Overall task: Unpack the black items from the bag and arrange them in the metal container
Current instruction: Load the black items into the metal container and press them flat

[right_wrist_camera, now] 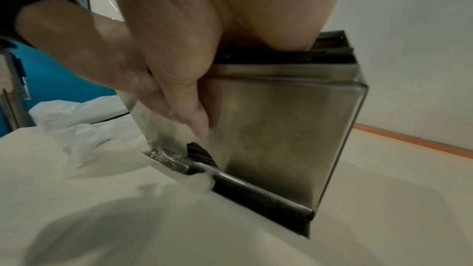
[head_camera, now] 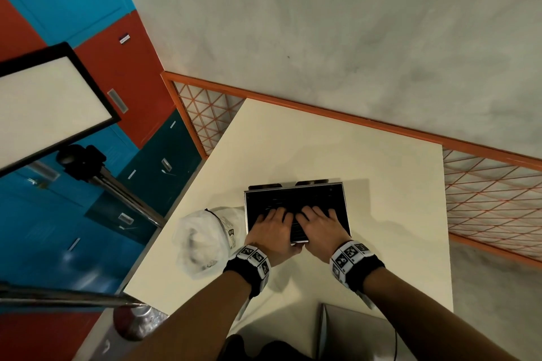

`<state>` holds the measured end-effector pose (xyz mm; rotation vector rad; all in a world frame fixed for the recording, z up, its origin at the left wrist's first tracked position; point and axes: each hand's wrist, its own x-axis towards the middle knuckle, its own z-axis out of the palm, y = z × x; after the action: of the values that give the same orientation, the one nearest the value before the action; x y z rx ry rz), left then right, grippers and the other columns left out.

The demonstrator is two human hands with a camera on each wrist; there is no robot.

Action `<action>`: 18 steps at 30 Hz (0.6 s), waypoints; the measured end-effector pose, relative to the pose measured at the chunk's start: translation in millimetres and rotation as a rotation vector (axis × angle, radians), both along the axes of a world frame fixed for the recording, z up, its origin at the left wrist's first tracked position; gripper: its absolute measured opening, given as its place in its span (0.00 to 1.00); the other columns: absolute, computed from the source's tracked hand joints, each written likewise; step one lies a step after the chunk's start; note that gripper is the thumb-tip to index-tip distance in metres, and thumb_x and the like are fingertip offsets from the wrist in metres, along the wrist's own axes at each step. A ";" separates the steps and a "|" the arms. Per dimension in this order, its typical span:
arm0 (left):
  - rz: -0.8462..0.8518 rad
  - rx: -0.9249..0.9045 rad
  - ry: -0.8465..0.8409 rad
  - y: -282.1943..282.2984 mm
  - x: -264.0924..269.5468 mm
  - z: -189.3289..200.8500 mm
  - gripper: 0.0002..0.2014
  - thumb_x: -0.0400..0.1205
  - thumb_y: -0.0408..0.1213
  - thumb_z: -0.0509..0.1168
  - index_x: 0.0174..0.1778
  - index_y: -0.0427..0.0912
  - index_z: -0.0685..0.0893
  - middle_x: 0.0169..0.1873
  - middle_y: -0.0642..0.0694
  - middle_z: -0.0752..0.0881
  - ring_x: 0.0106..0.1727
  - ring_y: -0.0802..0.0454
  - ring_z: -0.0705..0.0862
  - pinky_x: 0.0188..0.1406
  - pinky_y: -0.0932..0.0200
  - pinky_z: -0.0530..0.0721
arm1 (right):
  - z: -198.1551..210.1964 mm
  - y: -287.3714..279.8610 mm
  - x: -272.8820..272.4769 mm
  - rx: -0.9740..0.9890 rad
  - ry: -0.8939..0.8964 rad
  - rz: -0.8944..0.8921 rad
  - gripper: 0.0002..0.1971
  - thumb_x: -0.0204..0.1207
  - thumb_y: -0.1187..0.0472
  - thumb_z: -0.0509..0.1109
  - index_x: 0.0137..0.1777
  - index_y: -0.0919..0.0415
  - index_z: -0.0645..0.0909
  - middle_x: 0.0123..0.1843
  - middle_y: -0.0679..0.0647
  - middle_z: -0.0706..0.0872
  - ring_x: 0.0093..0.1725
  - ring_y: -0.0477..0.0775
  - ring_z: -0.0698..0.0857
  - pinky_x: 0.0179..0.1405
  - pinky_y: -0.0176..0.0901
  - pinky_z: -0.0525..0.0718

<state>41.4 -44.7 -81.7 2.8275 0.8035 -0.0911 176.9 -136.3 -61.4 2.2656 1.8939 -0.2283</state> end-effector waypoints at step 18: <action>0.020 0.039 -0.007 14.9 7.4 8.7 0.36 0.71 0.68 0.62 0.69 0.47 0.76 0.61 0.48 0.80 0.66 0.44 0.77 0.64 0.44 0.75 | -1.6 19.7 14.9 -0.032 0.071 -0.023 0.32 0.69 0.47 0.69 0.74 0.50 0.68 0.73 0.50 0.74 0.71 0.57 0.74 0.67 0.62 0.72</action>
<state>48.9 -29.8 -73.0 2.8536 0.8405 -0.0628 191.8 -116.7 -62.9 2.2880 1.8849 -0.3443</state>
